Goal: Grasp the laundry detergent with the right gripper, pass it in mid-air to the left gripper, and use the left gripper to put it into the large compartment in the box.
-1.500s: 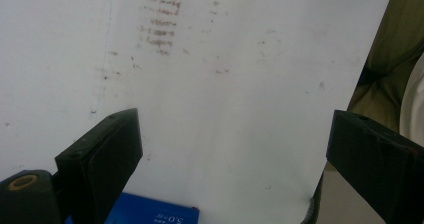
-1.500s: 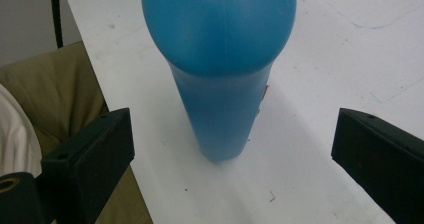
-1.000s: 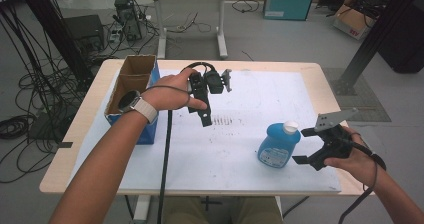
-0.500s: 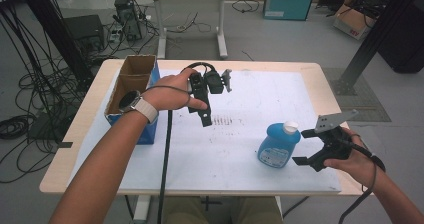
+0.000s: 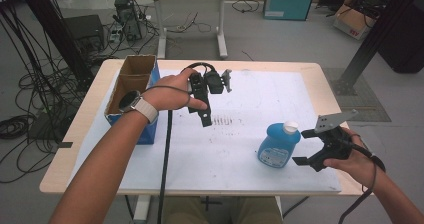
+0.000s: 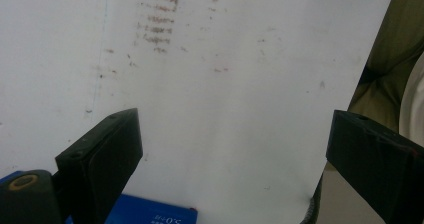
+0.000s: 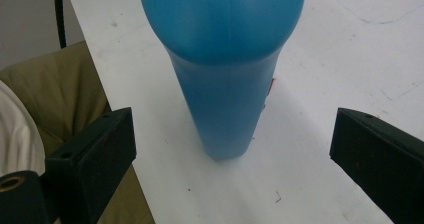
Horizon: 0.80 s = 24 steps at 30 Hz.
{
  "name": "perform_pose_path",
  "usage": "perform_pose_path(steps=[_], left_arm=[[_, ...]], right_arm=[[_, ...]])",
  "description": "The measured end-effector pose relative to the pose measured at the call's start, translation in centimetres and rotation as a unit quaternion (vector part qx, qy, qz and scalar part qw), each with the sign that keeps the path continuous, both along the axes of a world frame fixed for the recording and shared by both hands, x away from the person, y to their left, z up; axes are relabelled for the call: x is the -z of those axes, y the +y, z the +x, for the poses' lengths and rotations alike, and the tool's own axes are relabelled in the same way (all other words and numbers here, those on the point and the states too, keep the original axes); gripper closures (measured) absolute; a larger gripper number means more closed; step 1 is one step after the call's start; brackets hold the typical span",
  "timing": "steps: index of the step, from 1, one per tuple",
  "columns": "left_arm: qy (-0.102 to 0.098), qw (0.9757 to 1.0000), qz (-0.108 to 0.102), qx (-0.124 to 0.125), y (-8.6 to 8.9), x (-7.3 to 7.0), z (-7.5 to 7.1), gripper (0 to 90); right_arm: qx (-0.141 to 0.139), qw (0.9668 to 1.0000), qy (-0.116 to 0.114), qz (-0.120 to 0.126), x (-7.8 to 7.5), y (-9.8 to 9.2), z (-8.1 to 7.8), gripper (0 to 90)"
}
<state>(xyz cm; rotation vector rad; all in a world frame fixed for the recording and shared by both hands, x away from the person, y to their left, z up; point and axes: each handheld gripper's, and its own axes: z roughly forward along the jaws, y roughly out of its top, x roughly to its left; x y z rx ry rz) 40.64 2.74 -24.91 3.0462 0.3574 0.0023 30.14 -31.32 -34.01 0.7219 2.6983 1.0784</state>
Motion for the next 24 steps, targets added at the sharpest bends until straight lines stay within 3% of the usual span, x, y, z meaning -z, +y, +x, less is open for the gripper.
perform_pose_path(steps=[24], left_arm=[[-0.006, 1.0000, 0.000, 0.001, 0.00, -0.03, 0.02, 8.2]], right_arm=[[0.005, 1.0000, -0.003, 0.002, -0.27, -0.22, -0.11, 4.6]])
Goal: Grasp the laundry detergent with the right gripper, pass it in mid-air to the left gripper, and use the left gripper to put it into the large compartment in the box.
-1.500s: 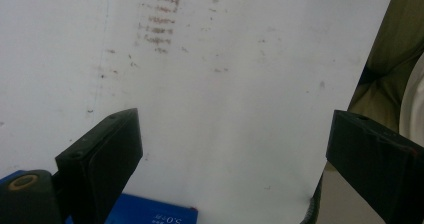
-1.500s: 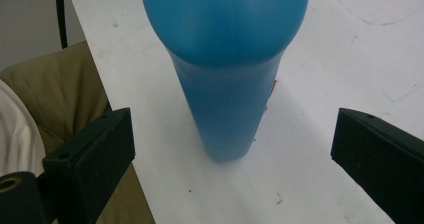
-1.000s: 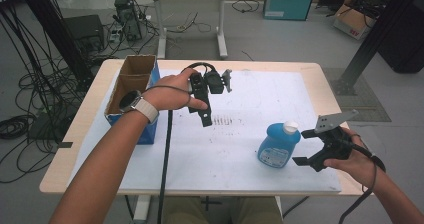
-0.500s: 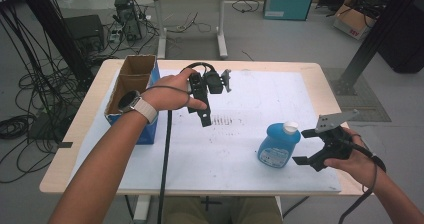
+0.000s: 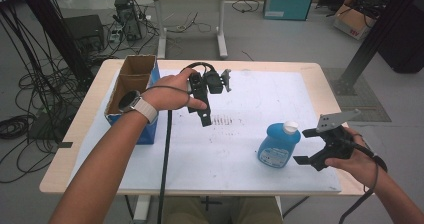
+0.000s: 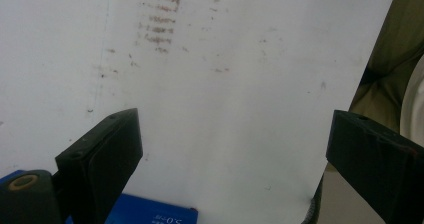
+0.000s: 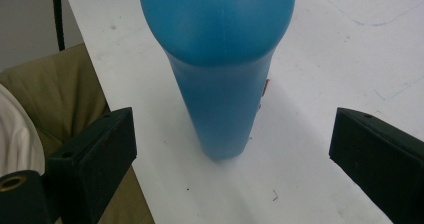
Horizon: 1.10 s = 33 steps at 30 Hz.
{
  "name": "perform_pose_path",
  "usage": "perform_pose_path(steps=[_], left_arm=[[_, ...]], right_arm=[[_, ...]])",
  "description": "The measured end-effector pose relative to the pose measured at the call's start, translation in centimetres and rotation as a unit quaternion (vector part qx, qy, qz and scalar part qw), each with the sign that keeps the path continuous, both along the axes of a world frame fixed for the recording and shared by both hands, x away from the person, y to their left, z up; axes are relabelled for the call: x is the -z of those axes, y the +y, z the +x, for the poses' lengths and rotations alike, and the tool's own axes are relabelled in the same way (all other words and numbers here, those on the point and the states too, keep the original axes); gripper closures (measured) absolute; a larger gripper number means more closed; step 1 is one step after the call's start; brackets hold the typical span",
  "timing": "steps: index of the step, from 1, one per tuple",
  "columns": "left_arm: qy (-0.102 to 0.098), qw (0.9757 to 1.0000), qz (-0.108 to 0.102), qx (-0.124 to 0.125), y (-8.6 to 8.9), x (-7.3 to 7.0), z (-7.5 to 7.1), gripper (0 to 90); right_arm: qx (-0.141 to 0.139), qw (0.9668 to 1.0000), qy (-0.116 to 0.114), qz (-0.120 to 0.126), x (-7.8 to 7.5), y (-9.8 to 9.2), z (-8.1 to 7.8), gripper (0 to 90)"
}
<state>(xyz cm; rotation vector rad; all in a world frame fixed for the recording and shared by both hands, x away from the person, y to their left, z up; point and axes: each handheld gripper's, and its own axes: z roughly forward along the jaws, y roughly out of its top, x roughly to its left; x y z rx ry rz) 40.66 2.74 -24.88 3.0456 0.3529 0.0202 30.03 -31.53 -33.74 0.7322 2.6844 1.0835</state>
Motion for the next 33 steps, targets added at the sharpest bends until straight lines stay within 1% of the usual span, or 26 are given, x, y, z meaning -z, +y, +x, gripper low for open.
perform_pose_path(steps=[4, 8, 23, 25, 29, 33], left_arm=[[0.002, 1.0000, 0.002, 0.000, 0.07, -0.03, 0.03, 8.2], [0.001, 1.0000, -0.001, -0.004, 0.15, -0.01, 0.01, 8.2], [0.002, 1.0000, 0.000, -0.002, 0.16, 0.00, 0.11, 8.2], [-0.001, 1.0000, -0.001, -0.003, 0.14, 0.05, 0.08, 8.2], [0.003, 1.0000, -0.001, -0.003, 0.12, 0.03, 0.09, 8.2], [0.001, 1.0000, -0.002, -0.002, 0.12, 0.06, 0.11, 8.2]], right_arm=[[-0.001, 1.0000, 0.000, 0.001, 0.07, -0.04, 0.03, 4.6], [0.000, 1.0000, 0.001, 0.000, 0.11, -0.03, 0.04, 4.6], [0.000, 1.0000, -0.001, 0.002, -0.04, -0.04, 0.10, 5.0], [0.000, 1.0000, -0.001, 0.003, -0.04, -0.04, 0.10, 5.3], [0.000, 1.0000, -0.003, 0.004, -0.07, -0.02, 0.09, 5.4], [0.001, 1.0000, -0.002, 0.003, -0.07, -0.03, 0.09, 5.4]])
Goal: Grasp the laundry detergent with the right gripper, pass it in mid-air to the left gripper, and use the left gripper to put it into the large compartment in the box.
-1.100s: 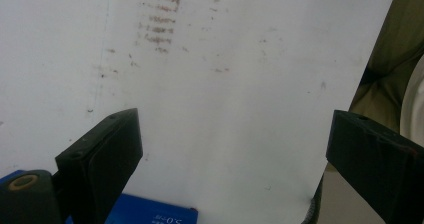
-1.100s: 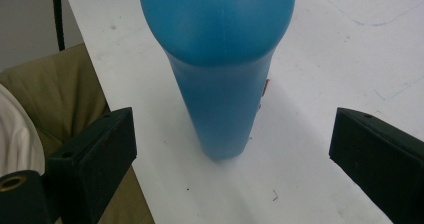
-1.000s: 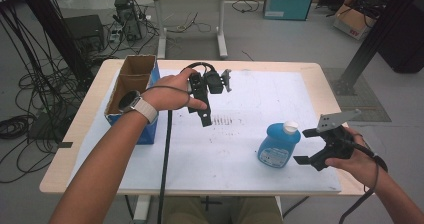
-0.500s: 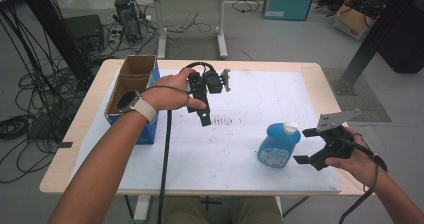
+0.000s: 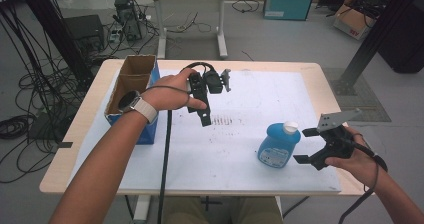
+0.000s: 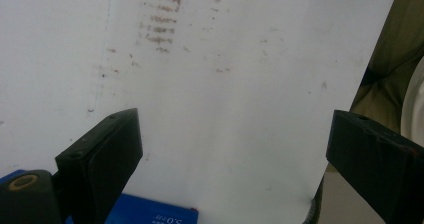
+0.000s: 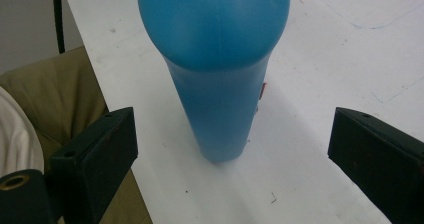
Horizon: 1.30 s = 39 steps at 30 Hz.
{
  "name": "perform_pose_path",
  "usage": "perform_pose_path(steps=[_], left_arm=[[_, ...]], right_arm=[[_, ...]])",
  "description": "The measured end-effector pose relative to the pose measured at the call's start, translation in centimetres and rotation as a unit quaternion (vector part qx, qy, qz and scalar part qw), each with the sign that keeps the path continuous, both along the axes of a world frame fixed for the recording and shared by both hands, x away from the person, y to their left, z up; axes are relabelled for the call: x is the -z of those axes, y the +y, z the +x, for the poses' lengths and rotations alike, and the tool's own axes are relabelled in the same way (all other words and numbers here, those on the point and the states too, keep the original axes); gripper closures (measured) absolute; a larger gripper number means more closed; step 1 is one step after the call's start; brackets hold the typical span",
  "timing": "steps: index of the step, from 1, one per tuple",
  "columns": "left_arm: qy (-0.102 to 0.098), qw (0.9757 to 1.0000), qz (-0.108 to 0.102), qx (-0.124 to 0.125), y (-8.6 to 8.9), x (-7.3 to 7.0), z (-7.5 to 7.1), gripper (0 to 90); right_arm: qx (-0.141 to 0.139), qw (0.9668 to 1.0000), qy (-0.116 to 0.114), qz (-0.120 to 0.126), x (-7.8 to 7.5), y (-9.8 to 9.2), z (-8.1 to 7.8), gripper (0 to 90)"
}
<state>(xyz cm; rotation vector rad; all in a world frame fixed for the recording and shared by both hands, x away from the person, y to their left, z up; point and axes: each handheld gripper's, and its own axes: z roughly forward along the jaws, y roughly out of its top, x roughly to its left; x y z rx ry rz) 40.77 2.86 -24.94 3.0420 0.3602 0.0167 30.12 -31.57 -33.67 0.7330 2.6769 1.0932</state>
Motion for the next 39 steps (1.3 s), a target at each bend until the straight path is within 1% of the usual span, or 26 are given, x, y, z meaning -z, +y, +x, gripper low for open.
perform_pose_path(steps=[11, 17, 21, 22, 25, 26, 28, 32, 33, 35, 39], left_arm=[[-0.001, 1.0000, 0.000, 0.000, 0.06, 0.02, 0.01, 8.2], [0.004, 1.0000, 0.004, 0.002, 0.09, -0.01, 0.07, 8.2], [0.001, 1.0000, 0.003, 0.002, 0.10, -0.01, 0.08, 8.2], [0.002, 1.0000, 0.000, -0.003, 0.09, 0.03, 0.04, 8.2], [0.004, 1.0000, 0.000, -0.003, 0.08, 0.06, 0.04, 8.2], [0.002, 1.0000, 0.000, -0.003, 0.08, 0.06, 0.03, 8.2], [0.004, 1.0000, 0.003, 0.002, 0.08, 0.03, 0.08, 8.2], [0.004, 1.0000, 0.004, 0.002, 0.09, 0.04, 0.08, 8.2], [0.003, 1.0000, 0.000, -0.003, 0.09, 0.08, 0.04, 8.2], [0.000, 1.0000, 0.000, -0.002, 0.11, 0.10, 0.05, 8.2], [0.003, 1.0000, 0.007, 0.000, 0.09, 0.15, 0.13, 8.2]], right_arm=[[-0.002, 1.0000, 0.000, 0.000, 0.06, 0.05, 0.05, 5.4], [-0.002, 1.0000, -0.002, 0.000, 0.04, 0.04, 0.07, 5.4], [-0.002, 1.0000, 0.000, 0.000, 0.09, 0.02, 0.05, 5.4], [-0.002, 1.0000, 0.000, 0.000, 0.10, 0.02, 0.05, 5.4], [-0.001, 1.0000, -0.001, 0.000, 0.08, 0.01, 0.05, 5.4], [-0.001, 1.0000, 0.000, 0.000, 0.07, 0.01, 0.05, 5.4], [-0.001, 1.0000, -0.001, 0.000, 0.06, 0.01, 0.05, 5.4], [0.000, 1.0000, -0.001, -0.001, 0.05, 0.03, 0.04, 5.4], [0.000, 1.0000, -0.001, -0.001, 0.05, 0.02, 0.04, 5.4], [-0.001, 1.0000, -0.001, -0.001, 0.07, 0.03, 0.05, 5.5], [-0.004, 1.0000, -0.004, -0.002, 0.09, 0.06, 0.10, 5.8]])
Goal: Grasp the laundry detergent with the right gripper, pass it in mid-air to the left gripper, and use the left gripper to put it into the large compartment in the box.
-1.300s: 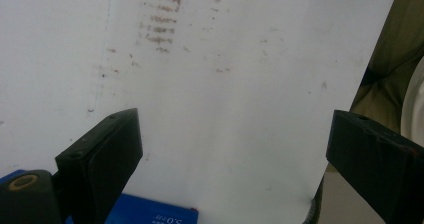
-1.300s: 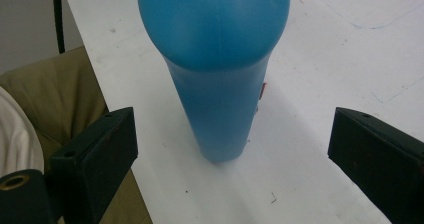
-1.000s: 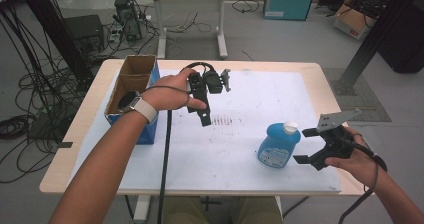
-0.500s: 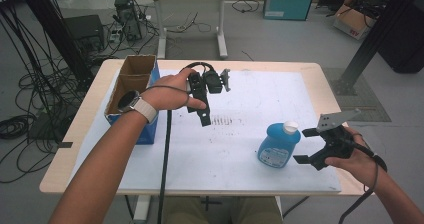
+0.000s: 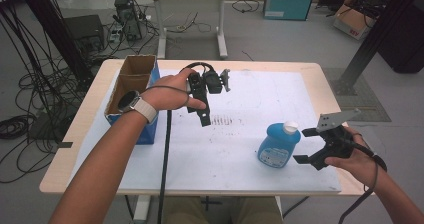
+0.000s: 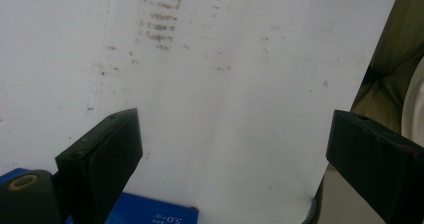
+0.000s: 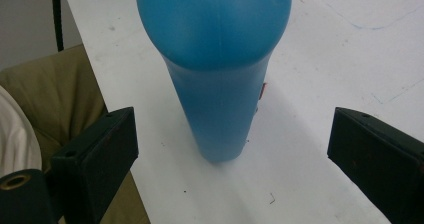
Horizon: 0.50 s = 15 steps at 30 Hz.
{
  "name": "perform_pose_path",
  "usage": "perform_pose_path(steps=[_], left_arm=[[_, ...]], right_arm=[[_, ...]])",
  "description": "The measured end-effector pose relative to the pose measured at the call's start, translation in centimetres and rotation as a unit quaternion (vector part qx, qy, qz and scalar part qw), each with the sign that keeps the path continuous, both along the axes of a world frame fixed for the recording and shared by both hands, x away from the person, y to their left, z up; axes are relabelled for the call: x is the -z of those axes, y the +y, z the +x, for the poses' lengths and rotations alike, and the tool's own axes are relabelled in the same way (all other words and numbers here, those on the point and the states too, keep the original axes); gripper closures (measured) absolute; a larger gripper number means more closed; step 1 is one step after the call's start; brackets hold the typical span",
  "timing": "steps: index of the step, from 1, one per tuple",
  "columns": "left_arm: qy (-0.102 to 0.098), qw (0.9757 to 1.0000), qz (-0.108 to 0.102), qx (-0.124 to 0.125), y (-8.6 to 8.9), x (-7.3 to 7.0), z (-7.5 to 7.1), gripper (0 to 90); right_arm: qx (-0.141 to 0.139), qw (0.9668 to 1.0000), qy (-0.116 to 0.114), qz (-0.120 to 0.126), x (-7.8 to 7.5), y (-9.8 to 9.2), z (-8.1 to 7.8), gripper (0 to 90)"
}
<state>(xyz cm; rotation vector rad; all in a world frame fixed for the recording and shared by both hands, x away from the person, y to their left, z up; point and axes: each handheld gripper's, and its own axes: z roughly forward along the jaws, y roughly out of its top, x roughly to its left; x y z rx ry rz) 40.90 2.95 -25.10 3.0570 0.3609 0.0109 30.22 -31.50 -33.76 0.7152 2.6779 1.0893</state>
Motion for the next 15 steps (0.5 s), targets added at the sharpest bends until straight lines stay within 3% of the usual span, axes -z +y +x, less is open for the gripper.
perform_pose_path(steps=[15], left_arm=[[0.000, 1.0000, -0.003, -0.004, 0.12, 0.07, 0.01, 8.2]], right_arm=[[0.002, 1.0000, 0.000, 0.001, -0.01, 0.02, 0.02, 5.9]])
